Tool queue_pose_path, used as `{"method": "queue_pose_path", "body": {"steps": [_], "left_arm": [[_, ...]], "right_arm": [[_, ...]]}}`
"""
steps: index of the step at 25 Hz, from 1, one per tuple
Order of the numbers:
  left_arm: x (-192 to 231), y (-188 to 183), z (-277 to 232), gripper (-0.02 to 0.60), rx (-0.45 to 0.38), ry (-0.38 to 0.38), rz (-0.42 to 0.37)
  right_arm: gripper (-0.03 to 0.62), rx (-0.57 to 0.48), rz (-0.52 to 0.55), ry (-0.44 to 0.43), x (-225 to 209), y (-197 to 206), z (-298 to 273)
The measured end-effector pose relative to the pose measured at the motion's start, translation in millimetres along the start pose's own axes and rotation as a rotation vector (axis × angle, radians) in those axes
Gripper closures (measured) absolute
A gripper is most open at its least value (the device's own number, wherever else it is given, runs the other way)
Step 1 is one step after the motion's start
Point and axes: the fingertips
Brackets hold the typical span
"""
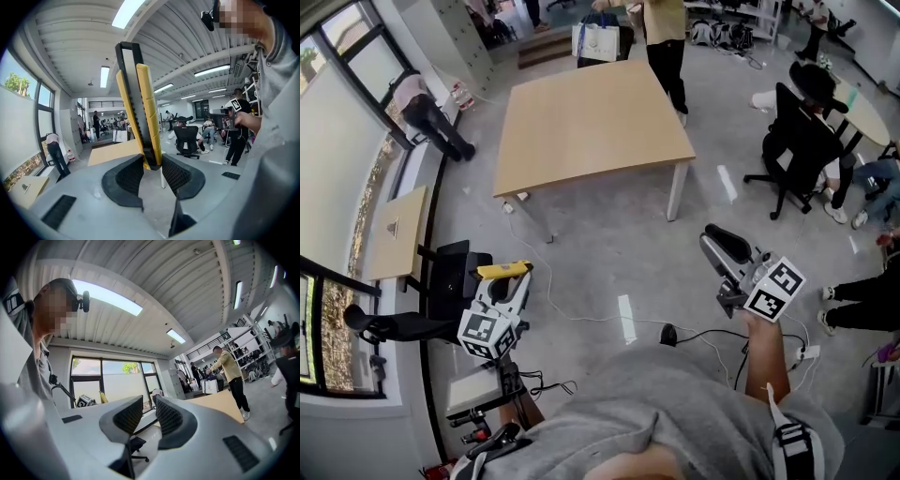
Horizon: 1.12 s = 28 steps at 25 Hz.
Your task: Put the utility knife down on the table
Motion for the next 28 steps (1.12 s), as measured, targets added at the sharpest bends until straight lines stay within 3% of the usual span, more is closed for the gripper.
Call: {"method": "queue_pose_path", "body": {"steps": [13,20,24,28], "left_arm": [[-20.4,-38.0,-87.4,0.459,0.039,-0.081,-0.005],[-14.0,-44.2,-104.4,0.459,0.038,-0.093,-0.005],[13.0,-27.8,-116.0,0.459,0.038,-0.075,-0.004],[42.6,-26.4,-128.5,0.459,0.016,-0.048,0.010]], "right_arm": [[0.514,-0.010,-0.033,-0.091,-111.1,-29.2,-7.7],[0.515,-0.001,-0.058,-0.119,-131.3,-26.4,-24.9],[0.515,0.005,-0.059,-0.106,-135.6,-12.8,-52.9],[0.514,0.010,-0.018,-0.077,-132.1,-29.1,-77.4]]}}
Point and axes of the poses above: the fingertips, and each gripper's own axes: z backward along the fingers, x to its left, y out of its underside, and after that the axes turned 3 degrees about -z, right-handed
